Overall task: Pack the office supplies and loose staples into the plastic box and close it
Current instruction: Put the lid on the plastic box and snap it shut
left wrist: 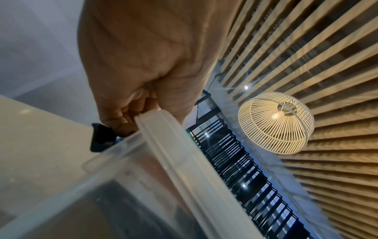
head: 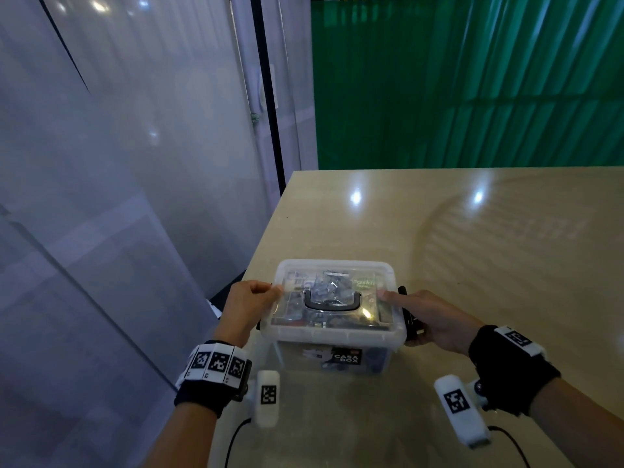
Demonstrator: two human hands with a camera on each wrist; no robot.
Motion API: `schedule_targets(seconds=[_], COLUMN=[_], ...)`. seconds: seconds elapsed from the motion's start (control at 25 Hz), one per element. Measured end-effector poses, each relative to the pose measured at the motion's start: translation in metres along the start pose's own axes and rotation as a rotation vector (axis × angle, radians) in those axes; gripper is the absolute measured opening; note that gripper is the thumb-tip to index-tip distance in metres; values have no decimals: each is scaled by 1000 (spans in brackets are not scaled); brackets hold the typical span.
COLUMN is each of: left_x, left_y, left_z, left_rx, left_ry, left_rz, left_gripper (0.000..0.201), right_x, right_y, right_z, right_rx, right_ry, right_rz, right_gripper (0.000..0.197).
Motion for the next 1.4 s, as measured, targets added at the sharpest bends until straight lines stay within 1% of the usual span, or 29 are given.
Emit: schedule_targets(seconds=[0.04,0.12,0.2,0.32,0.36,0.44,0.56,0.64,0.72,0.76,0.8,0.84,0.88,0.92,0.96,1.0,1.04,1.12,1.16,1.2,1.28,1.36,1.4], left_x=[-1,-4,-5,4,6,8,8,11,12,10,7,5,5,5,6,10,15,19,18,17,12,9,9], left_y=[-1,-3,2,16,19,22,19,15,9,7,7,7,10,14,17,20,23,25,25,24,23,23,23], left_z=[-1,-8,-17,-27,-27,-26,-22,-15,-1,5,10,14,18,18,16,16,17,18,16,15,13,13,13], left_rx=[0,-5,10,100,127,174,160,98,-15,-90,-172,-259,-331,-374,-402,-417,-424,-437,-441,-438,-433,-451,-463], left_ry=[-9,-53,-130,-280,-310,-321,-301,-270,-192,-143,-99,-68,-45,-43,-56,-68,-72,-76,-79,-73,-52,-38,-29], left_rz=[17,43,-14,-138,-155,-175,-178,-155,-103,-71,-36,-4,17,32,44,46,43,32,35,46,74,99,110], left_gripper=[18,26,30,34,33,30,28,24,27,29,28,25,24,29,37,48,63,93,102,105,99,89,87], right_x=[0,-1,-5,-6,-6,-5,-4,-5,-4,-4,-5,-7,-9,-11,-11,-12,-10,-4,0,2,1,-5,-8], right_y=[0,-1,-2,0,1,2,4,9,11,12,14,16,17,17,17,16,15,19,21,22,21,19,18], right_z=[1,2,0,-2,-3,-4,-8,-11,-13,-13,-14,-13,-11,-9,-9,-10,-11,-15,-18,-19,-19,-17,-15], right_rx=[-18,-45,-38,-48,-50,-40,-23,13,58,65,65,61,63,75,86,82,71,25,15,8,13,32,51], right_ry=[-1,-29,-69,-93,-101,-110,-122,-128,-148,-164,-181,-202,-225,-249,-274,-311,-336,-363,-376,-382,-379,-383,-387], right_rz=[4,28,43,36,33,33,37,62,144,174,193,200,207,222,248,265,290,300,295,300,317,337,353], right_gripper=[51,54,62,63,62,58,50,38,26,27,34,46,64,81,91,93,86,62,50,43,39,45,52])
Point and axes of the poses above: each hand's wrist, its own x-axis away from the middle knuckle, its own y-axis out of the palm, z = x × y, the point moved 9 cm from there along -x, towards the middle knuckle, and after that the axes turned 8 degrees about -x, right-handed, at the moved point
